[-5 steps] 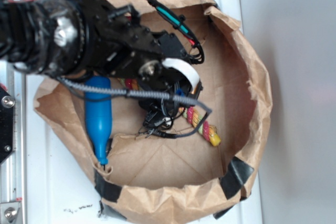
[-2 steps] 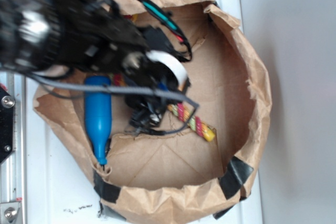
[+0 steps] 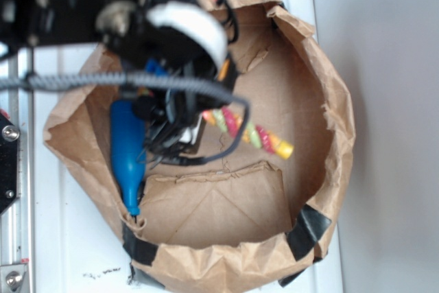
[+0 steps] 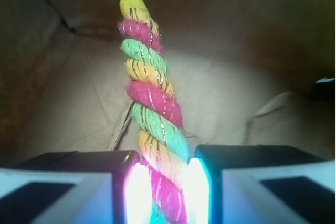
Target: Grab the multicolored rope.
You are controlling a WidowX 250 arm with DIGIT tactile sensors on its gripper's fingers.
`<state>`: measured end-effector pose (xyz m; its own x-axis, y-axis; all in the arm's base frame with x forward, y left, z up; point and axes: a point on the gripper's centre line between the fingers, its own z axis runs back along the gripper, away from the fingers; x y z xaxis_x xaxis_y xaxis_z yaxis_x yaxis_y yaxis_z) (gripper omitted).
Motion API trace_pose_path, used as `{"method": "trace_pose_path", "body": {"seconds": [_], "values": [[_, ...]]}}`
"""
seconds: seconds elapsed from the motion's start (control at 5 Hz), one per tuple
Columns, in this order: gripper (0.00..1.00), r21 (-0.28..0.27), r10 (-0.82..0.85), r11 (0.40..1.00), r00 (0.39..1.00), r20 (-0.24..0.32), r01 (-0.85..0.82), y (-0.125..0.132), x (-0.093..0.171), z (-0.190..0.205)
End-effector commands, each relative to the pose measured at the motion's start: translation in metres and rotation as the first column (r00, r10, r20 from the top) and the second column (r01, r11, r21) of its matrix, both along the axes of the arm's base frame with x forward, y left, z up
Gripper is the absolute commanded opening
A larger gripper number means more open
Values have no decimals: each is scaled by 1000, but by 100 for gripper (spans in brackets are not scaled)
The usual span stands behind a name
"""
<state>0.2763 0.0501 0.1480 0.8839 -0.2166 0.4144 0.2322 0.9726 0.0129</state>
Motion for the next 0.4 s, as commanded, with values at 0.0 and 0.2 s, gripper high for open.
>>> {"method": "trace_pose_path", "body": {"seconds": [0.0,0.2], "values": [[0,50,14,999,1000,-28,-12,-28,7,66],[0,34,32,999,997,-71,-29,-31,3,70]]}}
